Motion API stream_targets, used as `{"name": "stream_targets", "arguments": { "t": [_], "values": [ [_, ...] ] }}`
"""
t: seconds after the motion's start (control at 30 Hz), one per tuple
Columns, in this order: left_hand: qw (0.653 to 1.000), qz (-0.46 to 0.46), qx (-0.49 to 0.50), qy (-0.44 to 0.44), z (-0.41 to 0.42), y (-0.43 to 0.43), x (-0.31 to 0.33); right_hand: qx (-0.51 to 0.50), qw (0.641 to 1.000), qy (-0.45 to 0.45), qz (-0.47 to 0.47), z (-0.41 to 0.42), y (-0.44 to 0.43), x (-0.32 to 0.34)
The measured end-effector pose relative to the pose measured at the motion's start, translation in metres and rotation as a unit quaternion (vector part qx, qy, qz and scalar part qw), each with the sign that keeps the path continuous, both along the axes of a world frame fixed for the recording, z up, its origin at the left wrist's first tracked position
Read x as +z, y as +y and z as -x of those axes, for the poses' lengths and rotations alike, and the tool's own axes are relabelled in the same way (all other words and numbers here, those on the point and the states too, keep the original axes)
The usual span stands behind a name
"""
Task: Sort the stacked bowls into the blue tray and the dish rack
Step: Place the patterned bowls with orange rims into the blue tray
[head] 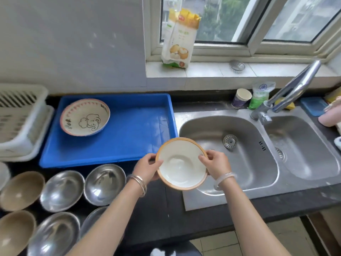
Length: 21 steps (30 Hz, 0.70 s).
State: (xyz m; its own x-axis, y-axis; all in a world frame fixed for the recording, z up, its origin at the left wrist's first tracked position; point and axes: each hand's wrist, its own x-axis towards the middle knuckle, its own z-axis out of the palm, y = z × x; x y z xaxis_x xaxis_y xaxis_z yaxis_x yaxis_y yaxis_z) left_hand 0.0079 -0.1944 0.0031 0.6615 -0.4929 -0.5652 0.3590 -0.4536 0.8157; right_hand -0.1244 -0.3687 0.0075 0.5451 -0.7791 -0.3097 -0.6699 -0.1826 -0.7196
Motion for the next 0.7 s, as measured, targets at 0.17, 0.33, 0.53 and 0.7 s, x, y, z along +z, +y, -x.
{"name": "stream_targets", "arguments": {
  "t": [0.17,0.33,0.53,0.7],
  "values": [
    [0.989,0.076,0.126,-0.011,-0.043,0.035,0.014,0.01,0.998,-0.047,-0.044,-0.073,0.025,0.005],
    [0.977,0.072,0.191,-0.057,-0.098,0.071,0.017,0.054,0.995,-0.058,-0.059,-0.152,0.056,0.012],
    [0.953,0.049,0.278,-0.113,-0.18,0.105,0.013,0.124,0.991,-0.047,-0.037,-0.254,0.091,0.023],
    [0.94,0.01,0.318,-0.121,-0.238,0.118,0.003,0.145,0.988,-0.034,-0.034,-0.324,0.11,0.015]
  ]
}}
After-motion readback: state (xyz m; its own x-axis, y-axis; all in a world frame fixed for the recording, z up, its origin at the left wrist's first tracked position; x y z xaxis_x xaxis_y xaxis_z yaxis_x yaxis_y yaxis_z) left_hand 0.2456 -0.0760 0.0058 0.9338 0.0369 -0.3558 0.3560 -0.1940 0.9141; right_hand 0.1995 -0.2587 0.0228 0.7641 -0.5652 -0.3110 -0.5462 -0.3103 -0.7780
